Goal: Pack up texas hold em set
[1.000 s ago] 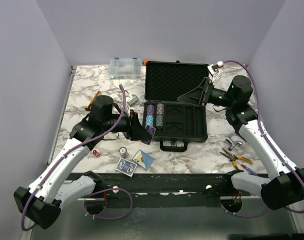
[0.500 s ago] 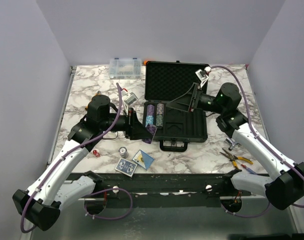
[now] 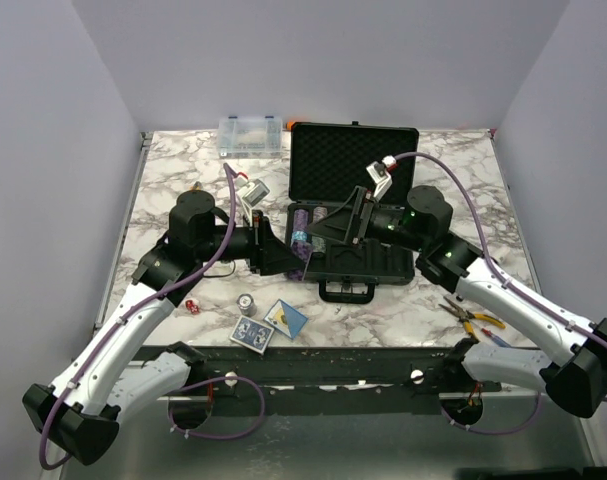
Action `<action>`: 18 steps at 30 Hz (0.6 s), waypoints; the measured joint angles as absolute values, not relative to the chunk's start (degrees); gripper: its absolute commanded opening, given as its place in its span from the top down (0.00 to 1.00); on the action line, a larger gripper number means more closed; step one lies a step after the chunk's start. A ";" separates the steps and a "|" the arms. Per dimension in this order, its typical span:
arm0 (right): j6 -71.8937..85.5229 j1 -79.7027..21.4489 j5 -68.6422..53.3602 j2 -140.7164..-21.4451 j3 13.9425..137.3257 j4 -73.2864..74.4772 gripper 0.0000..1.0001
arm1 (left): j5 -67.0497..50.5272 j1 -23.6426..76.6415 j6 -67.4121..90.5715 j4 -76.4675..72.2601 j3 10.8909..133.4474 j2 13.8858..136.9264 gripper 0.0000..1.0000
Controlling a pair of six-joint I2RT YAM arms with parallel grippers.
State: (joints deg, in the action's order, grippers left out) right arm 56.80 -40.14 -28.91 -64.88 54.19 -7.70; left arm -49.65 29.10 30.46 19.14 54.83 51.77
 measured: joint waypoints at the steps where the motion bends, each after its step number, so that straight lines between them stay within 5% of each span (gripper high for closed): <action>1: 56.90 -40.84 -27.42 -64.71 54.17 -6.76 0.17 | -49.17 29.10 30.48 19.07 54.83 51.77 1.00; 18: 56.99 -45.12 -19.64 -66.63 54.63 -1.74 0.24 | -45.06 29.10 30.28 19.14 54.26 53.08 1.00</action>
State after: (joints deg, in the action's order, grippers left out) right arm 56.99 -45.12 -19.64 -66.63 54.63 -1.74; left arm -45.06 29.10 30.28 19.14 54.26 53.08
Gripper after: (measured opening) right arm 0.795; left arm 0.378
